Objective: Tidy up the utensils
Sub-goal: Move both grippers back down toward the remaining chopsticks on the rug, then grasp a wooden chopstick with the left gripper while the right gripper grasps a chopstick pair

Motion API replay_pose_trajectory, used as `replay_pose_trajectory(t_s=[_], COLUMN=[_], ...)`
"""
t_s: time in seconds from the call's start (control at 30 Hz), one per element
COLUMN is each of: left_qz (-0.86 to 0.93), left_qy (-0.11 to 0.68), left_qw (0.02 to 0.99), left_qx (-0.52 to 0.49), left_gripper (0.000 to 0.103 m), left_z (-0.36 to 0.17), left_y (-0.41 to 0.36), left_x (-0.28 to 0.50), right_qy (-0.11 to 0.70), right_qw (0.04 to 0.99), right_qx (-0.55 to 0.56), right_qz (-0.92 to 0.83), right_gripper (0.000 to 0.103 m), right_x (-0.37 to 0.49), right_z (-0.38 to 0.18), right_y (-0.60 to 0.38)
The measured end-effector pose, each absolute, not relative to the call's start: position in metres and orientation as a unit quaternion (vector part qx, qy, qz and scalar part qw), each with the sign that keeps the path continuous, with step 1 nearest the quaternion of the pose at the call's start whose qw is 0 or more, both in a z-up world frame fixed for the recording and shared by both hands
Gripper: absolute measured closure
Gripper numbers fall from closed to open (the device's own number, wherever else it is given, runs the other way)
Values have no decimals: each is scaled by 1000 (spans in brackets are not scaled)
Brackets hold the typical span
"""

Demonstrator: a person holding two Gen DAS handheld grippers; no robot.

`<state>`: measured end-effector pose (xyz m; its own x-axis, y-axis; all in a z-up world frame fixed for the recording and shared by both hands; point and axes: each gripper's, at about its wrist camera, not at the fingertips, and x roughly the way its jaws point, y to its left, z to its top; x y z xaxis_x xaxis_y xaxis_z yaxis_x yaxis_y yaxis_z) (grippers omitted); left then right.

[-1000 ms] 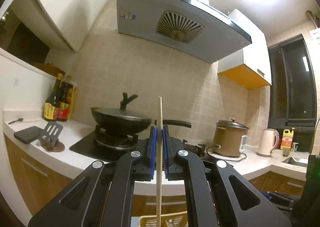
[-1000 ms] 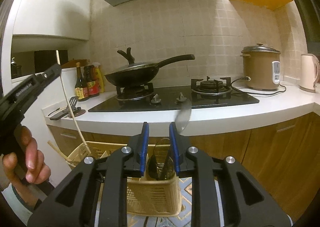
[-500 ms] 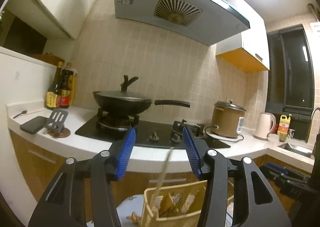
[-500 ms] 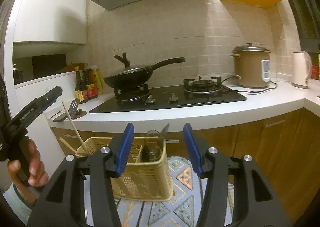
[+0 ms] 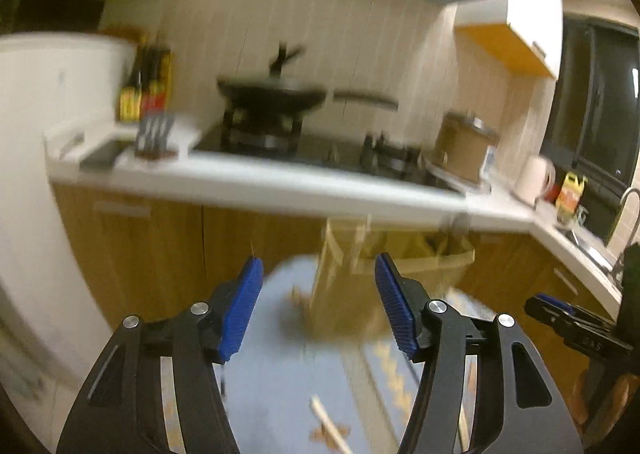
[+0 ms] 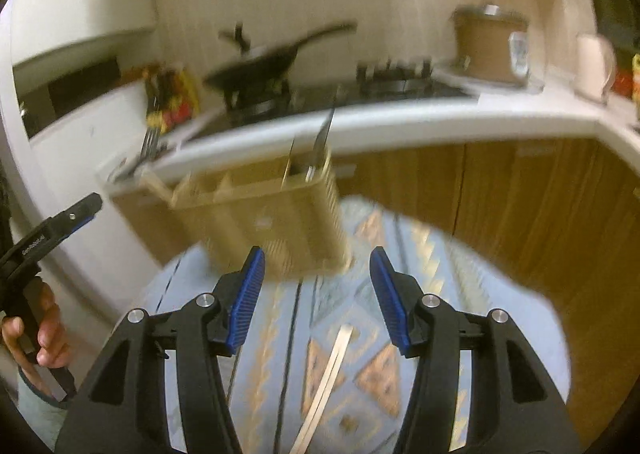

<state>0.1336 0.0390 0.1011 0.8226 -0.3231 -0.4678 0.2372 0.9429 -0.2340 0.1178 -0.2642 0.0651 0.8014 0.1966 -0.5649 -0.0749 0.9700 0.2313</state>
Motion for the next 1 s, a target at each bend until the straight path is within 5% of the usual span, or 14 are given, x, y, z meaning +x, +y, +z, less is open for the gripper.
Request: replay_pose_trajectory(t_s=[0.2,0.4,0.63,1.0], left_qz=[-162,-163,-167,-145], left_qy=[434,506,517,510], left_qw=[882,842,839,844], left_qx=[-85,-97,-21,75], left_gripper=[56,61,78,77], left_z=[31,-20,-30,-36], left_y=[42,42,1,-41], left_x=[149,151,145,139], right_qy=[417,483,499,506], right_qw=[898,862,858,859], right_qx=[109,140,104,45], right_qz=[85,64,61,58], right_gripper=[52,53,69,69], right_x=[126,131,133,137], right_z=[15,-29,-42,-51], right_y=[-252,-259,-245,-226])
